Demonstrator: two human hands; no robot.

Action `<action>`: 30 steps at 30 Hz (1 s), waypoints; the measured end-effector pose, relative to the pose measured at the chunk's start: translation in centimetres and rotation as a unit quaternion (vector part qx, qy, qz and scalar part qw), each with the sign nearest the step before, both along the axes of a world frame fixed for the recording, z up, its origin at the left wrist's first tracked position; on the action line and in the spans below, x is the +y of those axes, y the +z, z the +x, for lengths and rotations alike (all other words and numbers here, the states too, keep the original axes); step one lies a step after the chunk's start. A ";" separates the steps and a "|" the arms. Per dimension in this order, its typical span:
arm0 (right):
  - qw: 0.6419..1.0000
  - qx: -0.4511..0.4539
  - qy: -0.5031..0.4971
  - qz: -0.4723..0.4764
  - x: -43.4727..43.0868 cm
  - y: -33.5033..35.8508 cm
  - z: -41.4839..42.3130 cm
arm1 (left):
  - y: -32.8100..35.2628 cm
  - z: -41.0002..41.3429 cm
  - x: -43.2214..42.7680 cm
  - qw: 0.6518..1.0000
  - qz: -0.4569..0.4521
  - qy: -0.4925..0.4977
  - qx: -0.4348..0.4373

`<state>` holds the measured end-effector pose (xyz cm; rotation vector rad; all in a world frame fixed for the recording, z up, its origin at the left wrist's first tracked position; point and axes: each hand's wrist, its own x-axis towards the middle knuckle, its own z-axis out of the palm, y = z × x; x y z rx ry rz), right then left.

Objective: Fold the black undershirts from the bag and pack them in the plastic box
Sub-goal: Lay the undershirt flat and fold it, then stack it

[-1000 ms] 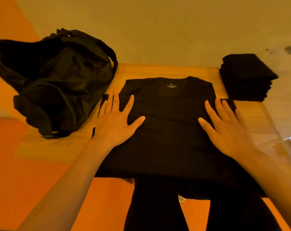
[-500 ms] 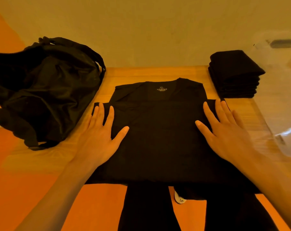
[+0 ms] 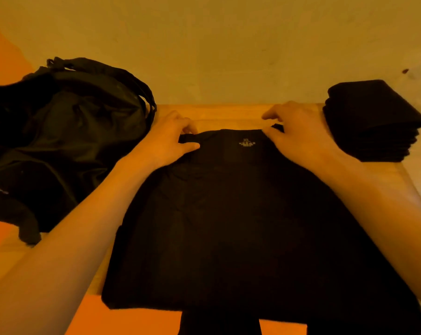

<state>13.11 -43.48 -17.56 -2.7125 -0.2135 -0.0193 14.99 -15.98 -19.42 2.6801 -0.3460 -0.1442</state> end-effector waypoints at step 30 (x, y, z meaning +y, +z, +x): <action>0.978 0.114 0.159 0.074 12.2 -2.9 8.4 | -2.1 -12.8 0.0 0.982 0.159 0.103 -0.030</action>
